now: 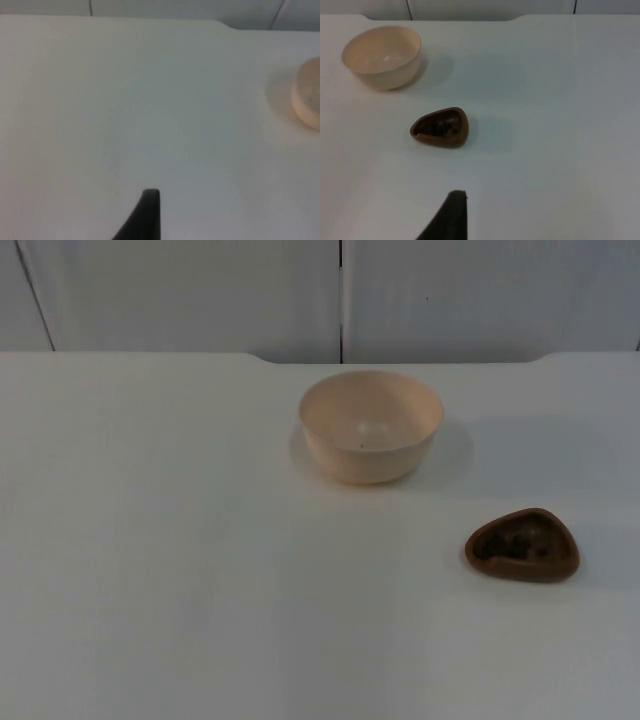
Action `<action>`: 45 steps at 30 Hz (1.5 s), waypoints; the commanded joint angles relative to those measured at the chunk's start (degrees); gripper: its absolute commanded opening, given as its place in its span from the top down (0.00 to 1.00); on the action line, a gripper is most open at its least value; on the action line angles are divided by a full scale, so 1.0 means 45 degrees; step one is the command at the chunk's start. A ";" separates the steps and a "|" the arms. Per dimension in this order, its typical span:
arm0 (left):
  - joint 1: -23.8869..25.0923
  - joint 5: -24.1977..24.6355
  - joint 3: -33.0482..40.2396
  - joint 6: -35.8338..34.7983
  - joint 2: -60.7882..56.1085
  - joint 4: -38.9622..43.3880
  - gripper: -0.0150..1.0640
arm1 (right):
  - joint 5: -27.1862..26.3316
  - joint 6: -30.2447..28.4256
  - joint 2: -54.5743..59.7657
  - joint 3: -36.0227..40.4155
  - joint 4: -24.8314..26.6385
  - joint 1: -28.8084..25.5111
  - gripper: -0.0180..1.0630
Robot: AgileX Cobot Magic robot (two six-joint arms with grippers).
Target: Pick up the bowl with the left hand and pour the coffee beans from the cup into the bowl with the right hand.
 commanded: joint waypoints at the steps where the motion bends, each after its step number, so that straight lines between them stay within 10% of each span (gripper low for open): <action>1: 0.0025 -0.0123 -0.0073 0.0536 0.0268 -0.0792 0.12 | -0.0047 -0.0054 -0.0051 0.0040 0.0036 -0.0092 0.01; 15: -0.0006 -0.0640 -0.0073 0.3066 0.2102 -0.4292 0.13 | -0.0047 -0.0054 -0.0051 0.0040 0.0036 -0.0092 0.01; 45: -0.3917 -0.3387 -0.1617 0.3333 0.7463 -0.4421 0.13 | -0.0047 -0.0054 -0.0051 0.0040 0.0036 -0.0092 0.01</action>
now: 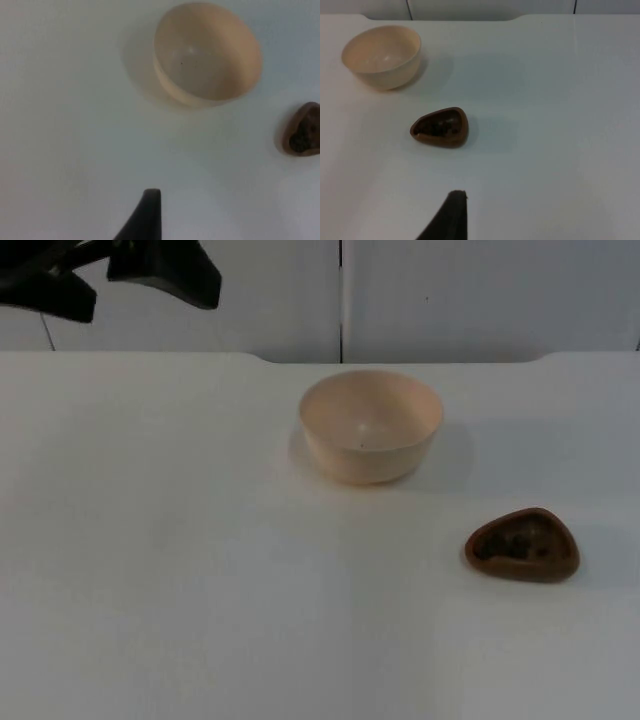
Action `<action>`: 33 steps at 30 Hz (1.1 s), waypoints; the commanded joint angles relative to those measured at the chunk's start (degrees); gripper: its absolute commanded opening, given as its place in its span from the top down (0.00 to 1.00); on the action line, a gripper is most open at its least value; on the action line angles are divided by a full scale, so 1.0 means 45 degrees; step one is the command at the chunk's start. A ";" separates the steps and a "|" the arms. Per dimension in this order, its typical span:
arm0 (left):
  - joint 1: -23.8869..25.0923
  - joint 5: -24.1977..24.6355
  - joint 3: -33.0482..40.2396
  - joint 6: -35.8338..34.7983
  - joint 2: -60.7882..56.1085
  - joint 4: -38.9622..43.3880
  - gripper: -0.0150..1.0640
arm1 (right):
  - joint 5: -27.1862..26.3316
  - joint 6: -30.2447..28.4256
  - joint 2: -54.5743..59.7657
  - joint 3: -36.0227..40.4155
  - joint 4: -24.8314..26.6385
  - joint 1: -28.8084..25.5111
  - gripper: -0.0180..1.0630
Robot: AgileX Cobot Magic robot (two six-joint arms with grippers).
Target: Pick up the bowl with the left hand and pour the coffee beans from the cup into the bowl with the right hand.
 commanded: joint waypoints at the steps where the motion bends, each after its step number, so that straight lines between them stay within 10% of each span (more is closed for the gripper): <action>1: -0.0079 -0.0063 -0.0622 0.0082 0.0594 -0.0181 0.13 | -0.0047 -0.0054 -0.0051 0.0040 0.0036 -0.0092 0.01; 23: -0.0079 0.0622 -0.4587 -0.0204 0.5611 -0.0266 0.13 | -0.0047 -0.0054 -0.0051 0.0040 0.0036 -0.0092 0.01; 33: -0.0079 0.1609 -0.7395 -0.3115 0.8587 -0.0190 0.13 | -0.0047 -0.0054 -0.0051 0.0040 0.0036 -0.0092 0.01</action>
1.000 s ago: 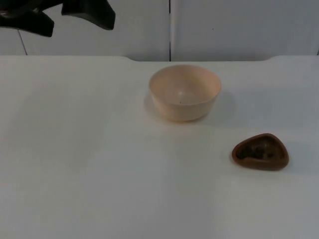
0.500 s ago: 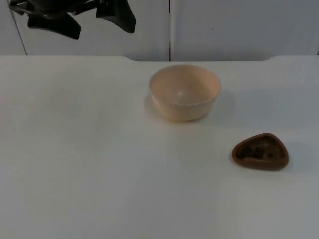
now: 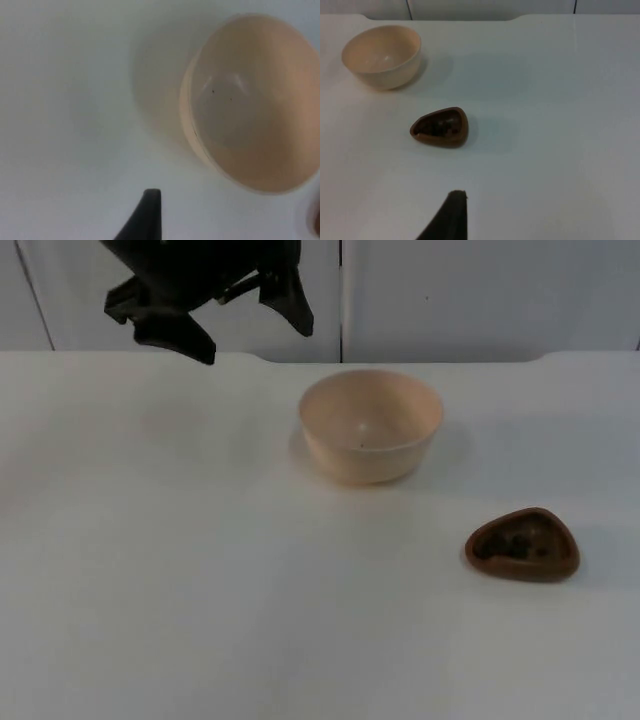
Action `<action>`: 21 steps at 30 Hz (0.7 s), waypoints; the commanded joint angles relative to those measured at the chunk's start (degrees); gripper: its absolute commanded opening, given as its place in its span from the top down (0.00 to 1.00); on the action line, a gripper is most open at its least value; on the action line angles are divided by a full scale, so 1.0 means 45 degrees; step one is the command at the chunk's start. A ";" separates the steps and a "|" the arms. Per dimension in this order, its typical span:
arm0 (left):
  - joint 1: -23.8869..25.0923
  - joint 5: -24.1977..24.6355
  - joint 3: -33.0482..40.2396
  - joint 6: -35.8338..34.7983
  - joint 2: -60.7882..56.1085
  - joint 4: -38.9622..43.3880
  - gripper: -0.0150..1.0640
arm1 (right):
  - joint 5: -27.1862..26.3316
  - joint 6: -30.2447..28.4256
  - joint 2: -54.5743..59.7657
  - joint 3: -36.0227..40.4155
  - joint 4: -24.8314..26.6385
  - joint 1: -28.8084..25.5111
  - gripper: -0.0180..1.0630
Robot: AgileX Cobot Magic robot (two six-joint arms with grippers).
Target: Pick up the bowl with the left hand and pour the coffee beans from the cup into the bowl with the right hand.
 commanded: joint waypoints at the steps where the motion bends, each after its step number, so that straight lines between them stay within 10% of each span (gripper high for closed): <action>1: -0.0079 0.0362 -0.0480 -0.0768 0.0484 -0.0140 0.13 | -0.0047 -0.0054 -0.0051 0.0040 0.0036 -0.0092 0.01; 21: -0.0412 -0.0085 -0.1771 -0.4180 0.3474 -0.0338 0.13 | -0.0047 -0.0051 -0.0051 0.0040 0.0004 -0.0092 0.01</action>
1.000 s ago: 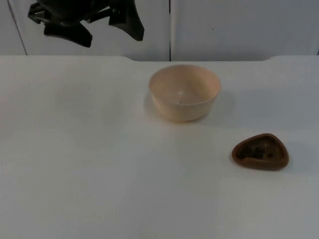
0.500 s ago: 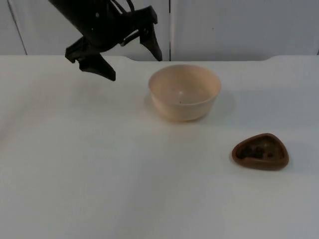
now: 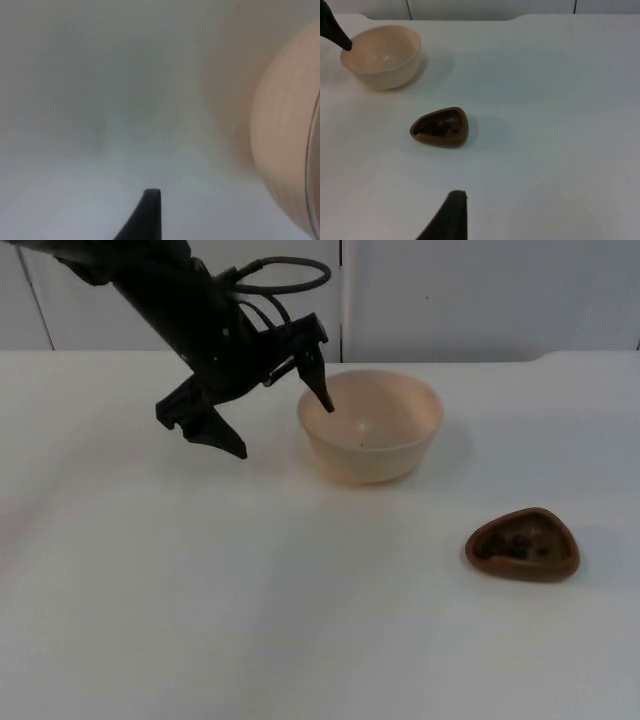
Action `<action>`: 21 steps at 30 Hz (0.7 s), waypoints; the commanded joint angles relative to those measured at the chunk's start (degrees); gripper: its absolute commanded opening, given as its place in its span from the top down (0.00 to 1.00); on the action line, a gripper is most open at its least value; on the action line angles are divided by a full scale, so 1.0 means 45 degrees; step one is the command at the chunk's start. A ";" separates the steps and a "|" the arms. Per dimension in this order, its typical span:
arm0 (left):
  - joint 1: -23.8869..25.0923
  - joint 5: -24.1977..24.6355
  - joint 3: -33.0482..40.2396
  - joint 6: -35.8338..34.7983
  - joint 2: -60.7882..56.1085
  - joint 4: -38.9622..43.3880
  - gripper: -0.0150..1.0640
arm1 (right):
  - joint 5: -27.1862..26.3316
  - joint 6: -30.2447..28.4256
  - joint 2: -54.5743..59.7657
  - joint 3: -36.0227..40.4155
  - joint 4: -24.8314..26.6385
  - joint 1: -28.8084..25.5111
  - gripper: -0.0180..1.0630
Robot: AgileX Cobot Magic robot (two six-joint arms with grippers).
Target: Pick up the bowl with the left hand and pour the coffee beans from the cup into the bowl with the right hand.
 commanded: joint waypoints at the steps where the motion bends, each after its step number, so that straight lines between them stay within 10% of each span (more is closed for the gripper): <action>1: -0.0171 -0.0323 -0.0155 -0.0375 0.0154 -0.0250 0.13 | -0.0047 -0.0051 -0.0051 0.0040 0.0004 -0.0092 0.01; 13: -0.0171 -0.1095 -0.0155 -0.0632 0.0790 -0.1074 0.16 | -0.0047 -0.0051 -0.0051 0.0040 -0.0047 -0.0092 0.01; 21: -0.0171 -0.1392 -0.0155 -0.0632 0.0819 -0.1131 0.41 | -0.0047 -0.0051 -0.0051 0.0040 -0.0118 -0.0092 0.01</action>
